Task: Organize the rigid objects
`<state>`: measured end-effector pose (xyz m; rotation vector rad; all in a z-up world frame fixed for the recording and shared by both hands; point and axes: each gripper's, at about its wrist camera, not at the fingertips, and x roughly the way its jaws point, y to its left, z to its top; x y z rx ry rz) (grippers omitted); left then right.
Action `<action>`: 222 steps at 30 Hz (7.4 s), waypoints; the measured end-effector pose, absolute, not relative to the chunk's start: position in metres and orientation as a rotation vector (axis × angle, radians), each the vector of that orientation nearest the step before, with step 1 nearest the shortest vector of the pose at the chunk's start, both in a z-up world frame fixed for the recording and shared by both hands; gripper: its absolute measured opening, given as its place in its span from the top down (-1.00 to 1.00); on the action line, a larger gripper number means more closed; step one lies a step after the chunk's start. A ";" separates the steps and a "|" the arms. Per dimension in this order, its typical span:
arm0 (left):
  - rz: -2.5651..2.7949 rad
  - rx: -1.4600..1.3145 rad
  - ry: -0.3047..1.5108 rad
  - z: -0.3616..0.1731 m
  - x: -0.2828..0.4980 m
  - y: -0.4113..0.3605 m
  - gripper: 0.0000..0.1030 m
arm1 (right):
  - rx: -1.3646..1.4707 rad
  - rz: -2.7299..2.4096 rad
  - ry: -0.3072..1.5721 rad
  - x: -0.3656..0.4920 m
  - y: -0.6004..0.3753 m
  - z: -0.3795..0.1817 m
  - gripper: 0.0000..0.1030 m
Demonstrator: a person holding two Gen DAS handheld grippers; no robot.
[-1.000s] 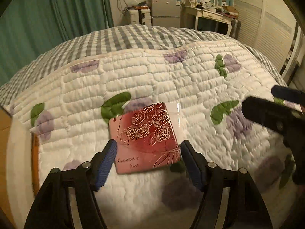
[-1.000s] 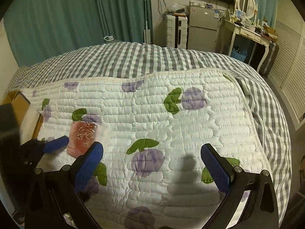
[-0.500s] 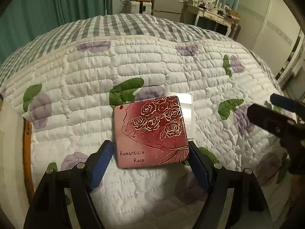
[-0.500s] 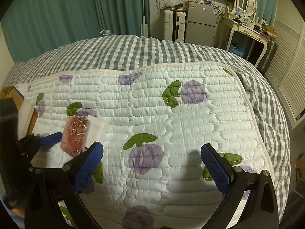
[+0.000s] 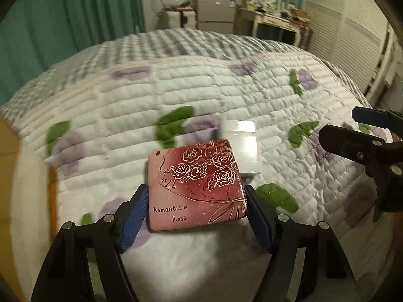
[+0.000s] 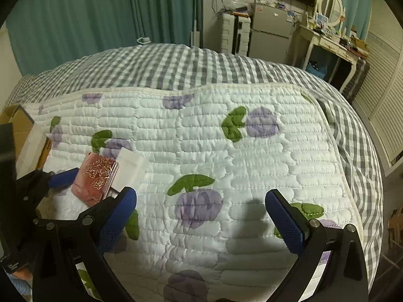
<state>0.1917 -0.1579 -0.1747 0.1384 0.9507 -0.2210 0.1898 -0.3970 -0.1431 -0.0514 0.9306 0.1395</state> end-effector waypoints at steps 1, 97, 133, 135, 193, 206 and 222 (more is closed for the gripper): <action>-0.193 0.128 0.938 -0.171 0.188 -0.153 -0.44 | -0.059 0.154 0.920 0.188 -0.394 -0.141 -0.99; -0.102 0.156 0.773 -0.061 0.158 0.088 -0.41 | -0.211 0.450 0.797 0.152 -0.089 -0.045 0.93; -0.044 0.080 0.235 0.127 -0.067 0.073 -0.47 | -0.015 0.299 0.341 -0.086 -0.168 0.121 -0.20; -0.034 0.075 0.243 0.118 -0.073 0.072 -0.48 | 0.006 0.277 0.316 -0.098 -0.173 0.115 -0.24; 0.001 0.117 0.370 0.035 -0.101 0.065 -0.49 | 0.087 0.160 0.393 -0.115 -0.192 0.018 -1.00; -0.002 0.114 0.375 0.033 -0.102 0.067 -0.49 | 0.088 0.156 0.400 -0.115 -0.192 0.016 -1.00; 0.002 0.111 0.384 0.031 -0.102 0.067 -0.49 | 0.086 0.155 0.403 -0.115 -0.191 0.014 -1.00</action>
